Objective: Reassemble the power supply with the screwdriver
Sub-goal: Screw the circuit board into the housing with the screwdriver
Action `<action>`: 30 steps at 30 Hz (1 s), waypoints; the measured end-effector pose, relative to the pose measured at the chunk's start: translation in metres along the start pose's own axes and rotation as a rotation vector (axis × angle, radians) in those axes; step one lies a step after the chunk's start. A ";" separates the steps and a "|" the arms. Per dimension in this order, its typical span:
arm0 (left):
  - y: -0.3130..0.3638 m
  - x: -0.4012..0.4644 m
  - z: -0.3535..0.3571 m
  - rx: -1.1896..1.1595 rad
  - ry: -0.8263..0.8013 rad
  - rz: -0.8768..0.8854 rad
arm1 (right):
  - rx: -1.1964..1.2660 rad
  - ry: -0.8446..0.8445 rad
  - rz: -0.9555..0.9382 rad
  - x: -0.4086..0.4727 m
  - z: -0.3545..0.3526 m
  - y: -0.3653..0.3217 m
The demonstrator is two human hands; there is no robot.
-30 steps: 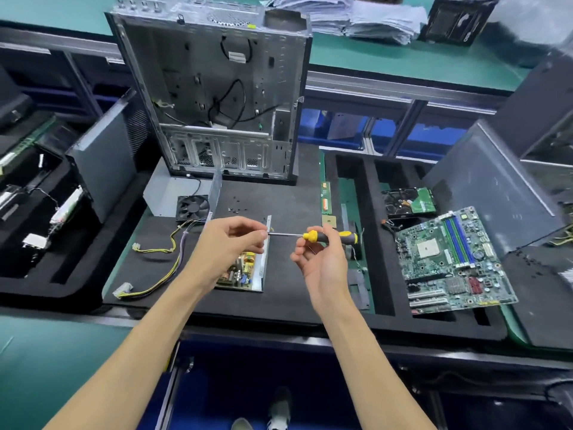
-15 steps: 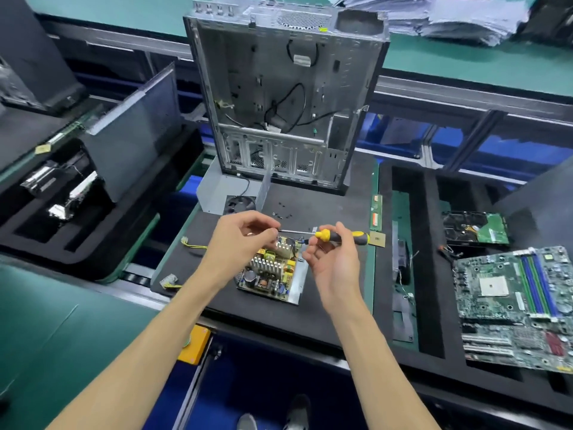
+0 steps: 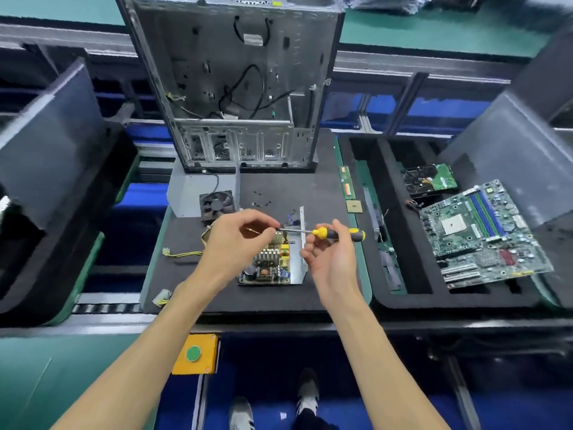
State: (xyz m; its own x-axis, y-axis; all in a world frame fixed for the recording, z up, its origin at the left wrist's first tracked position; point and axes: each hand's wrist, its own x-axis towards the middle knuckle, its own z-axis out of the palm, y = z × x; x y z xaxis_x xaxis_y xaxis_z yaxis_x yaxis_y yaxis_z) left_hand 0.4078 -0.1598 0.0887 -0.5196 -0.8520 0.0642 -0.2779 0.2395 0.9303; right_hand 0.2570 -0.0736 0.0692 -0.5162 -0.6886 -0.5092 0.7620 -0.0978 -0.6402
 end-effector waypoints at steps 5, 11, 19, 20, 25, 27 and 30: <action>-0.005 -0.004 -0.003 -0.011 -0.066 0.061 | 0.024 0.065 -0.051 -0.015 -0.004 0.011; -0.012 0.000 -0.005 -0.128 -0.124 0.079 | 0.052 0.100 -0.091 -0.018 -0.011 0.012; -0.063 0.005 0.012 0.637 -0.304 0.231 | -0.356 0.079 -0.357 -0.005 -0.031 0.007; -0.069 0.003 0.017 0.700 -0.305 0.249 | -0.444 0.053 -0.410 -0.004 -0.032 0.007; -0.092 -0.004 0.031 0.847 -0.201 0.363 | -0.840 -0.053 -0.537 -0.002 -0.040 0.008; -0.097 -0.003 0.032 0.860 -0.163 0.397 | -0.974 -0.094 -0.592 0.000 -0.042 0.010; -0.100 -0.003 0.035 0.867 -0.113 0.435 | -1.157 -0.154 -0.651 0.003 -0.043 0.013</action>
State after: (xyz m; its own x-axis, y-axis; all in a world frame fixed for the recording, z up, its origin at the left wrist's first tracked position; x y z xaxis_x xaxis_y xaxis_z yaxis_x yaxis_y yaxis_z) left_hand 0.4095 -0.1648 -0.0173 -0.7794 -0.5692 0.2619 -0.5178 0.8205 0.2422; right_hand 0.2486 -0.0460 0.0345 -0.5491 -0.8305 0.0941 -0.4124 0.1712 -0.8948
